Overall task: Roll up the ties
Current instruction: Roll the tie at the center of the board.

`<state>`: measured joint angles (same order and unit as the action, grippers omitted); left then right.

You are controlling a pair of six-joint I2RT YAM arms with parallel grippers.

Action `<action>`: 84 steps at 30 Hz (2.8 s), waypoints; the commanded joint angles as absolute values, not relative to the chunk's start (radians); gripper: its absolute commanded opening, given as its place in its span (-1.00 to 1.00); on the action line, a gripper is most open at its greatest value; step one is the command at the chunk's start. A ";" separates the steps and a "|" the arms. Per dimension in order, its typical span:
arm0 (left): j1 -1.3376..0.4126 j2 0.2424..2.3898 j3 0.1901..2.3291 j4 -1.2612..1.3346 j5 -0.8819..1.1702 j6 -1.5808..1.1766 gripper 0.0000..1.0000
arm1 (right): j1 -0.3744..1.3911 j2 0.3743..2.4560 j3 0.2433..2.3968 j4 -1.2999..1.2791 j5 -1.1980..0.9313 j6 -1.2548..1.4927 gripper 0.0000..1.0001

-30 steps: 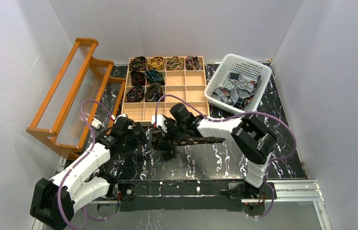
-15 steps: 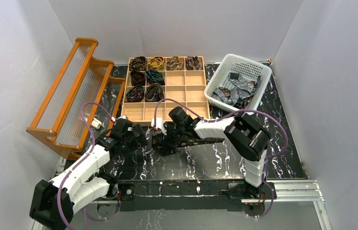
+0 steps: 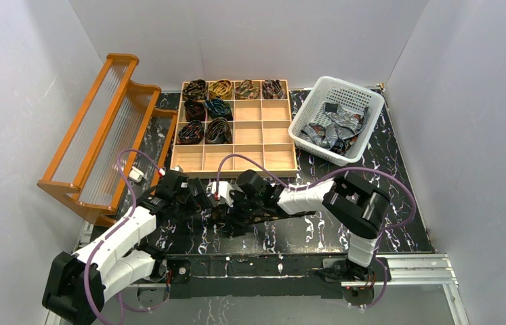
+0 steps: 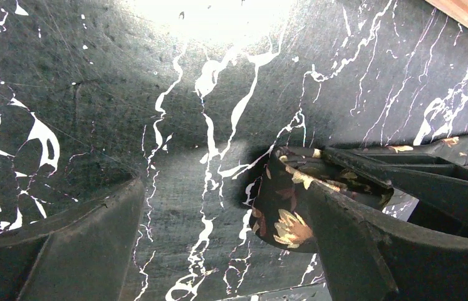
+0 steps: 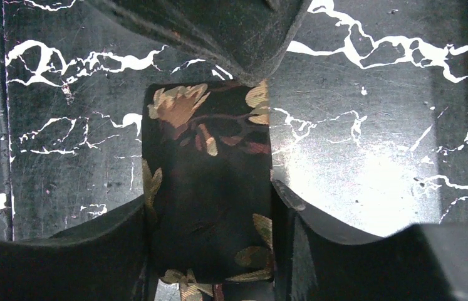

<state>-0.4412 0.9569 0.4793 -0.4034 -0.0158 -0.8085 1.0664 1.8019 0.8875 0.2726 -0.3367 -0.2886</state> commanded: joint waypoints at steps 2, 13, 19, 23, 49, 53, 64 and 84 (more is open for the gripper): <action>-0.437 0.938 0.468 -0.412 -0.007 -0.822 0.97 | 1.068 1.754 0.877 0.223 -0.299 -0.260 0.55; -0.436 0.890 0.469 -0.426 -0.043 -0.835 0.97 | 1.069 1.428 0.717 0.342 -0.134 0.059 0.97; -0.436 0.845 0.470 -0.426 -0.072 -0.834 0.97 | 1.046 1.331 0.720 0.125 0.128 0.740 0.97; -0.436 0.796 0.448 -0.417 -0.069 -0.843 0.97 | 1.040 1.317 0.698 0.113 0.063 0.936 0.90; -0.436 0.708 0.333 -0.341 0.099 -0.904 0.97 | 0.994 1.508 0.764 0.108 -0.126 1.087 0.20; -0.436 0.717 0.333 -0.337 0.099 -0.899 0.97 | 0.993 1.541 0.793 0.100 -0.157 1.069 0.14; -0.436 0.741 0.342 -0.334 0.106 -0.885 0.97 | 0.983 1.619 0.834 0.095 -0.198 1.054 -0.02; -0.436 0.790 0.341 -0.272 0.179 -0.844 0.93 | 0.960 1.582 0.850 0.049 -0.207 1.023 -0.01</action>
<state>-0.4404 0.7879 0.3347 -0.2810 0.1608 -0.8623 0.9623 1.6348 0.8135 0.0525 -0.2108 1.0435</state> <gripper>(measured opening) 0.966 0.485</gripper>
